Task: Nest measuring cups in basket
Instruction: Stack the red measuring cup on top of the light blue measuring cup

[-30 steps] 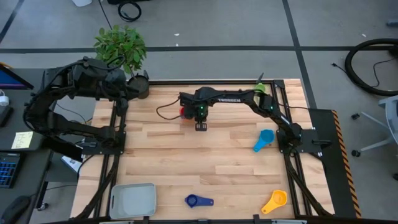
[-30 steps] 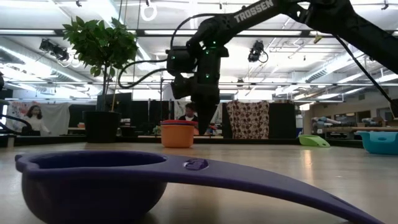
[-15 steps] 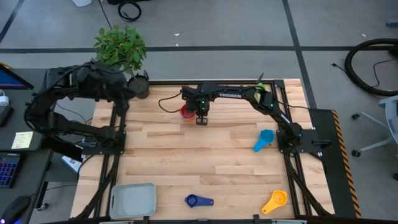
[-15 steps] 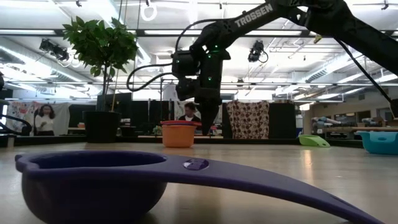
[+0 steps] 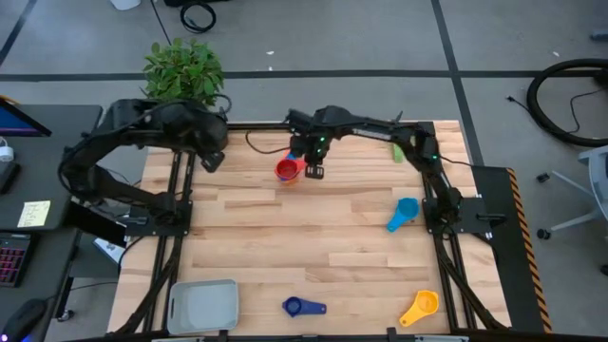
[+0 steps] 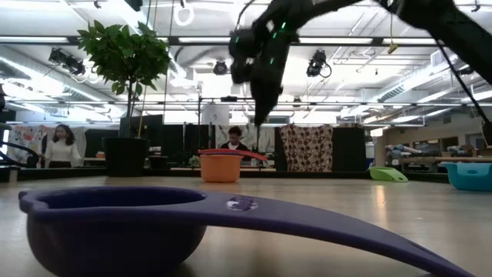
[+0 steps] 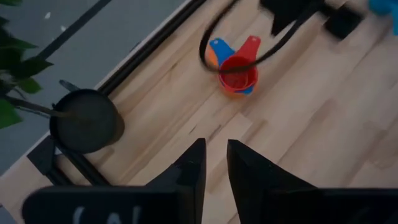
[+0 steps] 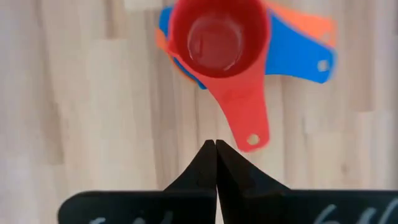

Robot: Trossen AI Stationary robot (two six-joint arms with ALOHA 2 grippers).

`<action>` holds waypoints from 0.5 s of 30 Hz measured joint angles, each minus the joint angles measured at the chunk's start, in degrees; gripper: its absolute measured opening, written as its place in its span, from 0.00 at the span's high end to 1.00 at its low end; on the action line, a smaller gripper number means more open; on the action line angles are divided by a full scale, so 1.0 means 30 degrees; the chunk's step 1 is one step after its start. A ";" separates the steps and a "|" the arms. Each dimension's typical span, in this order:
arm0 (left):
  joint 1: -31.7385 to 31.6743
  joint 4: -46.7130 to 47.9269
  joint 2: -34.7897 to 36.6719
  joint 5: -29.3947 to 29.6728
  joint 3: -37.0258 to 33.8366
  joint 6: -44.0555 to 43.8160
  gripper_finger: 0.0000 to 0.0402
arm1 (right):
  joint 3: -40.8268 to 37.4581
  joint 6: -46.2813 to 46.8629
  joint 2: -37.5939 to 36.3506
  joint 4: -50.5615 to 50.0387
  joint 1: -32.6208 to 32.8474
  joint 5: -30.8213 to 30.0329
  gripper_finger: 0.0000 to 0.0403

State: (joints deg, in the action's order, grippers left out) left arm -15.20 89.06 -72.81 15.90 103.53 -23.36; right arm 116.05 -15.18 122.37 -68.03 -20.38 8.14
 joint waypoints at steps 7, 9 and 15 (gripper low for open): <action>0.0000 -0.0601 -0.1599 0.0007 -0.0007 -0.0573 0.88 | 0.0015 0.0538 -0.3225 -0.1050 0.0049 0.0168 1.00; 0.0000 -0.0694 -0.2019 0.0011 -0.0007 -0.0996 0.89 | 0.0015 0.0561 -0.3828 -0.1645 0.0172 0.0168 1.00; 0.0000 -0.0954 -0.3487 0.0197 -0.0007 -0.2012 0.89 | 0.0014 0.0030 -0.5561 -0.3211 0.0520 0.0203 1.00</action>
State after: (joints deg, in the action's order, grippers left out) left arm -15.20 86.19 -83.28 16.49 103.50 -29.40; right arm 116.09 -15.09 105.69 -77.66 -18.82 8.75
